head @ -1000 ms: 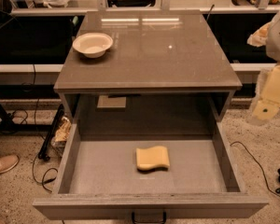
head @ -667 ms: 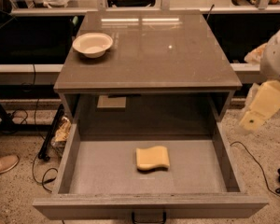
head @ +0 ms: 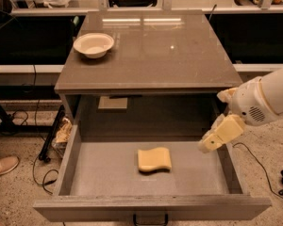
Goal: Pick sponge from top drawer and place on counter
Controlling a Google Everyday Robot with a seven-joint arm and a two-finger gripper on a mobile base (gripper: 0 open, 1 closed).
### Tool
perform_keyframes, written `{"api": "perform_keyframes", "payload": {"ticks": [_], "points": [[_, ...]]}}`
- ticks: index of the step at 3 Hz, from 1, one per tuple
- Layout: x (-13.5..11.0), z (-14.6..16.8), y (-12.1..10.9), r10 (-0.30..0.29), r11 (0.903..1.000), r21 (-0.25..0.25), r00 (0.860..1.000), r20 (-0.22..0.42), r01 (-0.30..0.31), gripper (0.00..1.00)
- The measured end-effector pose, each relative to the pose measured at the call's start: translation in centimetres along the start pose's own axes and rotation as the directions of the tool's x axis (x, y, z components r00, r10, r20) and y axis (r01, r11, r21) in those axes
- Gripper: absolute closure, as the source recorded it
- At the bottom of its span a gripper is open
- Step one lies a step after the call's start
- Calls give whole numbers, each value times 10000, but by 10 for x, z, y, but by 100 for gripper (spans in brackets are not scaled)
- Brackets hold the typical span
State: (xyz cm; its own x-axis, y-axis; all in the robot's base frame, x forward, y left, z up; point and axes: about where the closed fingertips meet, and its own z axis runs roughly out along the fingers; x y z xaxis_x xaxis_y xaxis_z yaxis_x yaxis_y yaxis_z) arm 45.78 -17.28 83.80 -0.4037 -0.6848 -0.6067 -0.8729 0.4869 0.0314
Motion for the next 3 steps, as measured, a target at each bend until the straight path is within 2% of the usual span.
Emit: {"api": "perform_keyframes", "payload": {"ticks": [1,2,3], "points": [[-13,56,3,124,9995,-282,9974,715,-104,0],[-13,56,3,125,9995,-282,9974,715,-105,0],[5,80,3,193,9992,-366,9963,839,-163,0]]}}
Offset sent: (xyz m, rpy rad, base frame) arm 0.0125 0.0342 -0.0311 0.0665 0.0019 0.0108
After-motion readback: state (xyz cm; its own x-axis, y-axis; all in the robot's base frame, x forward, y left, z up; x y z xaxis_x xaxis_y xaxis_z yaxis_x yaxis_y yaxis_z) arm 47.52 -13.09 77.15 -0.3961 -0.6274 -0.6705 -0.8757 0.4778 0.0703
